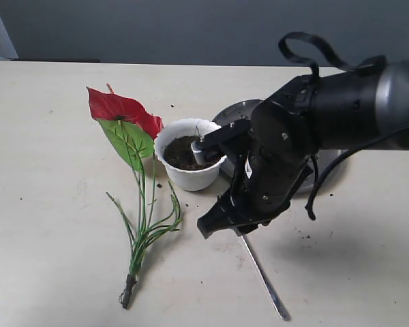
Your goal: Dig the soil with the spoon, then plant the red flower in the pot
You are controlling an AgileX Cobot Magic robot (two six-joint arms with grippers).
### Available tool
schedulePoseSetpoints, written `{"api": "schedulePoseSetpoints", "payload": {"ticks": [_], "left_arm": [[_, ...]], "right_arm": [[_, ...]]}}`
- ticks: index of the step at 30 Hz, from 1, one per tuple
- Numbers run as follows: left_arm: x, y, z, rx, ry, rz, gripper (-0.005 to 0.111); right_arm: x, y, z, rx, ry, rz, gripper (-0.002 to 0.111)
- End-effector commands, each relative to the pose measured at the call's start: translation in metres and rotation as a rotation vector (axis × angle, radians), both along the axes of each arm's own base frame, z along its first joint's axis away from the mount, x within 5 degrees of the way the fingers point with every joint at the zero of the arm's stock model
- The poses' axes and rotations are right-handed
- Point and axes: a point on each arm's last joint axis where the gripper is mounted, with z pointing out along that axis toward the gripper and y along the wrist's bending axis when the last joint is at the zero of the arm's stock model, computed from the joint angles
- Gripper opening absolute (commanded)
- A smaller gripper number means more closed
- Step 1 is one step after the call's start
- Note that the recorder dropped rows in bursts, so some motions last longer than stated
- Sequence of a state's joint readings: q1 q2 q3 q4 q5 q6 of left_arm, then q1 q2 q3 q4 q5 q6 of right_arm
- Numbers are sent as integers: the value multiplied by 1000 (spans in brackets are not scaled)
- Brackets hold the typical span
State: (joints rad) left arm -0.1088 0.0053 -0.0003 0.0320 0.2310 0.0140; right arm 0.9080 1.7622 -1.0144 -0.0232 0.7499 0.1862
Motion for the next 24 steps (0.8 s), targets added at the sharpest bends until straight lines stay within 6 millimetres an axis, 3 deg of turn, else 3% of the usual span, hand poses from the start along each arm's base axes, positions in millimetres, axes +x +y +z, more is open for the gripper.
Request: {"api": "schedulePoseSetpoints", "payload": {"ticks": [1, 16, 24], "left_arm": [[0, 0, 0, 2, -4, -2, 0], [0, 0, 0, 2, -4, -2, 0], [0, 0, 0, 2, -4, -2, 0]], "right_arm": [[2, 3, -19, -25, 26, -5, 36], [4, 8, -41, -33, 54, -20, 36], [4, 8, -43, -36, 57, -20, 36]]}}
